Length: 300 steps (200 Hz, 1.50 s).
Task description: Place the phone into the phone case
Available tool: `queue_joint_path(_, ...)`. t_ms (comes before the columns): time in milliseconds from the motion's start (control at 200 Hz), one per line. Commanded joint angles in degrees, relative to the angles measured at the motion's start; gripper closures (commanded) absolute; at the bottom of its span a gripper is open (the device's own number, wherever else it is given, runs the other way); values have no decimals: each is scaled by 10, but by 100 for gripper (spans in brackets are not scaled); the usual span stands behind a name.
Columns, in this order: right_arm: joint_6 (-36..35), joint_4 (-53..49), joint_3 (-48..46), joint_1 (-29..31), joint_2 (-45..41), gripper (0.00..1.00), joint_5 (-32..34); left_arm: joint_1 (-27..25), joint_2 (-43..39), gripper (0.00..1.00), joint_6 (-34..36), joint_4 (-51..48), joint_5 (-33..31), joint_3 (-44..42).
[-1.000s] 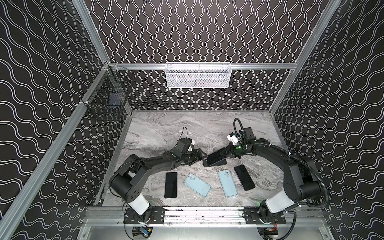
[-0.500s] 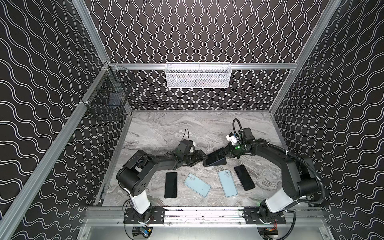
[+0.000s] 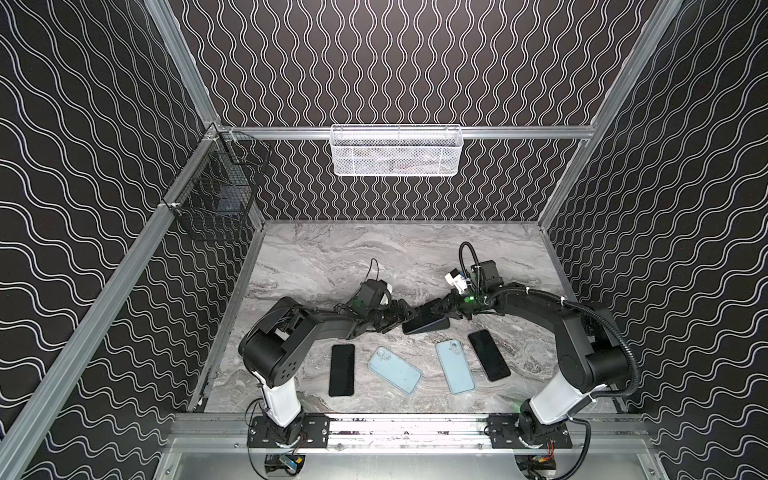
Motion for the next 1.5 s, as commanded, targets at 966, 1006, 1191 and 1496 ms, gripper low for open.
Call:
queue_joint_path(966, 18, -2, -13, 45, 50, 100, 66, -1, 13, 26, -10, 49, 12, 4)
queue_joint_path(1006, 18, 0, -13, 47, 50, 100, 64, -1, 15, 26, -8, 48, 12, 3)
queue_joint_path(1191, 20, 6, -15, 48, 47, 100, 60, -1, 13, 26, -10, 51, 12, 2)
queue_joint_path(1496, 23, 15, -21, 49, 56, 99, 71, -2, 9, 26, -11, 50, 11, 1)
